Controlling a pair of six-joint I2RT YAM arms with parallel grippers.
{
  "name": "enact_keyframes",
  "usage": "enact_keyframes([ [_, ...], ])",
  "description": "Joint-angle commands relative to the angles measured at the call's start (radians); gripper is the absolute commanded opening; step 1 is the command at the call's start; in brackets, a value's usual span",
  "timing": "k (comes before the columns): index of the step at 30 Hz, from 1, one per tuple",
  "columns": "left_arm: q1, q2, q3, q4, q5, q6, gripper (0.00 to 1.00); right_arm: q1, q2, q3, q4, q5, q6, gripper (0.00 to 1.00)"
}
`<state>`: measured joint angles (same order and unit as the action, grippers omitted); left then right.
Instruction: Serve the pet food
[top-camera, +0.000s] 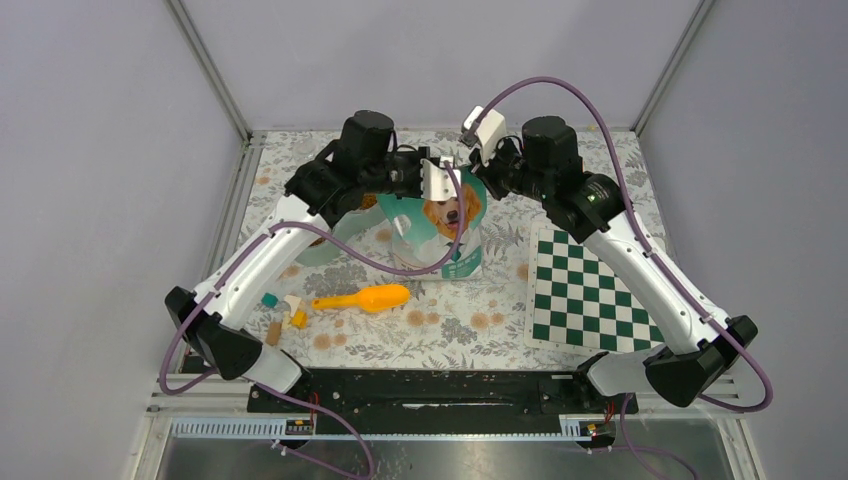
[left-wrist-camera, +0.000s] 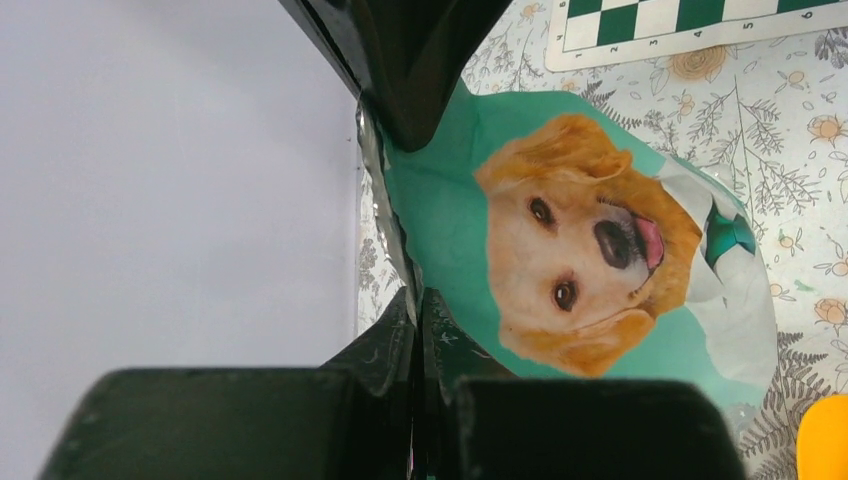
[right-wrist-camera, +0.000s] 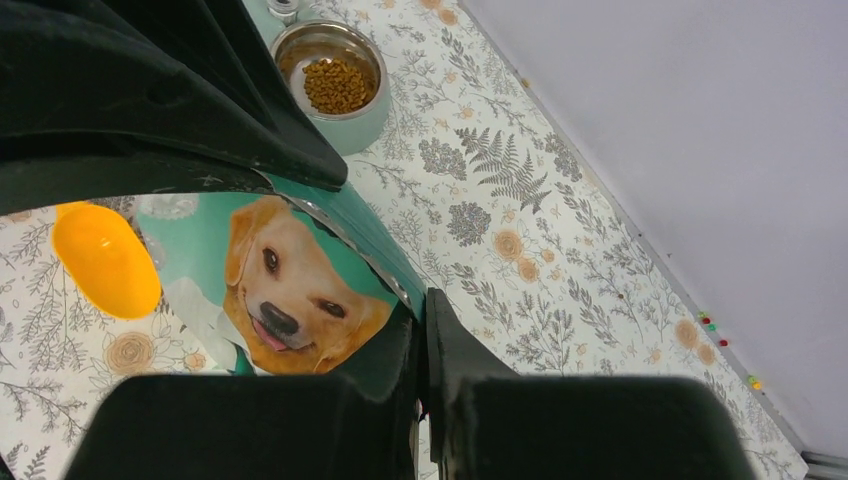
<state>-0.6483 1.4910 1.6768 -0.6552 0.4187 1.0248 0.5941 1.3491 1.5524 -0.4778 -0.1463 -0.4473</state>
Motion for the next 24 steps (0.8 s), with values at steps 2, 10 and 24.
enact_keyframes([
  [2, 0.152, -0.116, 0.014, -0.203, -0.266, 0.047, 0.00, -0.083, -0.086, 0.054, 0.160, 0.381, -0.018, 0.00],
  [10, 0.168, -0.113, 0.021, -0.203, -0.207, 0.041, 0.00, -0.084, -0.097, 0.045, 0.108, 0.239, -0.036, 0.00],
  [24, 0.162, -0.054, 0.064, -0.087, 0.147, -0.050, 0.00, -0.083, 0.008, 0.192, -0.230, -0.278, -0.097, 0.38],
])
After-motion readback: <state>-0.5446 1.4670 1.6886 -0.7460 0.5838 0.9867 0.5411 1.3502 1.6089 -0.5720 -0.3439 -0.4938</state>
